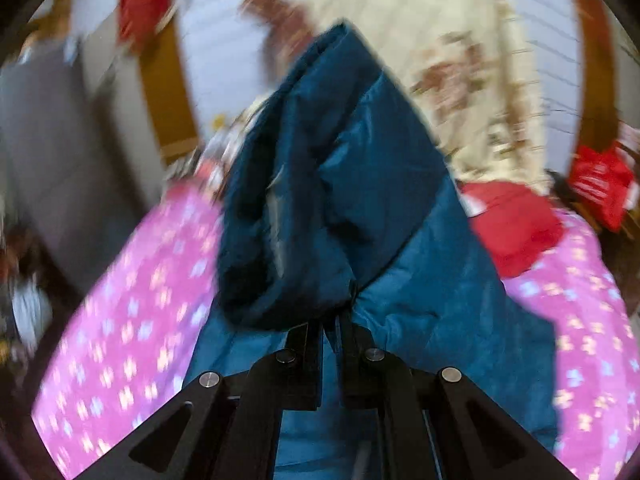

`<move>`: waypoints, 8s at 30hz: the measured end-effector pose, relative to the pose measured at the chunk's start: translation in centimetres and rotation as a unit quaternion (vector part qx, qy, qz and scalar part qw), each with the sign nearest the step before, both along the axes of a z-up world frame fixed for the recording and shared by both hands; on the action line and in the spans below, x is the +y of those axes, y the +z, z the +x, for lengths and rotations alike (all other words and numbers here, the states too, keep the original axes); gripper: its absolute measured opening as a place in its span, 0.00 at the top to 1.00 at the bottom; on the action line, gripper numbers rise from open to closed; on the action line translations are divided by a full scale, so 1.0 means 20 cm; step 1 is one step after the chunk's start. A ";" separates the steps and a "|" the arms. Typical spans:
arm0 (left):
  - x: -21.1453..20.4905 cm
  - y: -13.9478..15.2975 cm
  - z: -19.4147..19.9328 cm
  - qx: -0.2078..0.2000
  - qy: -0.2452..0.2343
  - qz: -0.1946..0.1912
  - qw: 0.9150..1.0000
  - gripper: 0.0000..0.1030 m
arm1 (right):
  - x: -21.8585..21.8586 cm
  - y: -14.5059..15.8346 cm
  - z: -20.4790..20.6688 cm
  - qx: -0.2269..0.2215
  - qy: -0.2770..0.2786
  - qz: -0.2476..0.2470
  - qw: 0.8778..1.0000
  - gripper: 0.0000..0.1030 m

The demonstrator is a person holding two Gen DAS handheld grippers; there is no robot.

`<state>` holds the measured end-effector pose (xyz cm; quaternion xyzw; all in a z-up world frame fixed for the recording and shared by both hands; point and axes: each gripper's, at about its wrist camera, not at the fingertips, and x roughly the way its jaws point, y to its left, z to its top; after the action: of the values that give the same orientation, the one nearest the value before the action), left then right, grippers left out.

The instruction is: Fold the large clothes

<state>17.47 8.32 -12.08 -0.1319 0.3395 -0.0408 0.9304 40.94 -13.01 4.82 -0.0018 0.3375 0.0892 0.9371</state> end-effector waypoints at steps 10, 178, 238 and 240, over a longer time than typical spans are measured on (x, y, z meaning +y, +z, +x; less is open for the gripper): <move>0.18 0.06 0.00 -0.013 0.040 -0.011 0.999 0.31 | 0.51 -0.88 0.18 0.111 0.031 -0.176 0.978 0.93; 0.06 0.65 -0.54 0.010 -0.004 -0.018 1.000 0.87 | -1.21 -0.24 -1.80 -0.005 0.044 0.211 0.977 0.92; 0.02 0.57 1.57 0.087 0.083 -0.051 0.991 0.29 | -1.35 -0.25 0.11 -0.009 -0.159 0.099 0.982 0.19; -0.04 0.57 1.51 0.091 0.067 -0.040 0.993 0.29 | -1.27 -0.25 0.08 0.005 -0.133 0.073 0.988 0.19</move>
<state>47.71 7.62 -0.63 -0.1946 0.4117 0.0201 0.8901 42.60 -38.51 -0.27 0.1122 0.3321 -0.0118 0.9365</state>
